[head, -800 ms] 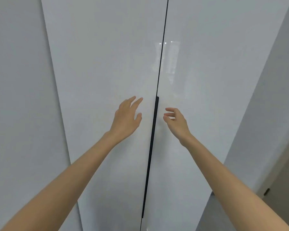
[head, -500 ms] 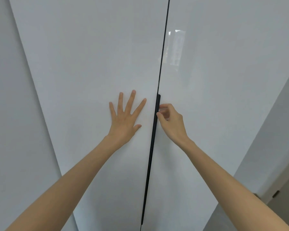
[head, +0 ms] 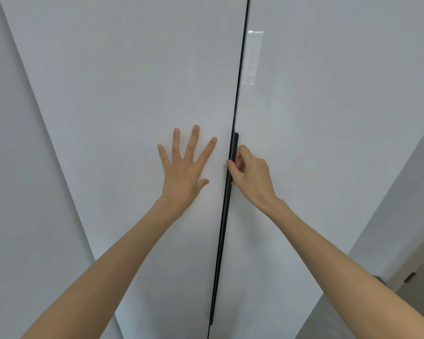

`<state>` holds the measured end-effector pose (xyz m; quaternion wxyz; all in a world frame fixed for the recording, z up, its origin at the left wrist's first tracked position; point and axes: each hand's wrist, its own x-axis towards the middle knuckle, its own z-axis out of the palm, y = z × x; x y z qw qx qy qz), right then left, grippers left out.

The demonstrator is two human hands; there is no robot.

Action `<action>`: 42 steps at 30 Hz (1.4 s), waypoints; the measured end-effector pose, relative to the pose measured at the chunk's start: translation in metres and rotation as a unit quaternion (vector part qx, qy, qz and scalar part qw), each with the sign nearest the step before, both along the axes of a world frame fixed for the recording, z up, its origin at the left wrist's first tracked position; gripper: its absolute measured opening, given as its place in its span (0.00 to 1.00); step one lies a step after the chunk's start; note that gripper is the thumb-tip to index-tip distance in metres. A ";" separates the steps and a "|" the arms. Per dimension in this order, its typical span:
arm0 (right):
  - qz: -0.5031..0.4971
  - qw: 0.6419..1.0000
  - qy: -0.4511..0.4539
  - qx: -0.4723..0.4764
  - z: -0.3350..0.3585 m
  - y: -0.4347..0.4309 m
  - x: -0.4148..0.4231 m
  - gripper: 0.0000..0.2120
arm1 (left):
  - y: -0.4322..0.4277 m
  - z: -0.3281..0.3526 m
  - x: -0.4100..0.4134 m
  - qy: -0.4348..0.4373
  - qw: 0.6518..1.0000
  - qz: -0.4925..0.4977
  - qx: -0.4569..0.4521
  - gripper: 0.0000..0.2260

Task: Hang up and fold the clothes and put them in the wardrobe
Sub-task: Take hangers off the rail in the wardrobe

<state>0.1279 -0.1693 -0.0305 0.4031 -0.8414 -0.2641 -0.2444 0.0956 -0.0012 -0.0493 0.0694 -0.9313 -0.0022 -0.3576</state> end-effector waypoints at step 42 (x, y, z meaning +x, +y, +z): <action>-0.181 0.979 0.026 0.089 -0.015 -0.323 -0.291 0.13 | -0.327 -0.070 -0.228 0.371 0.767 -0.399 -0.338 0.33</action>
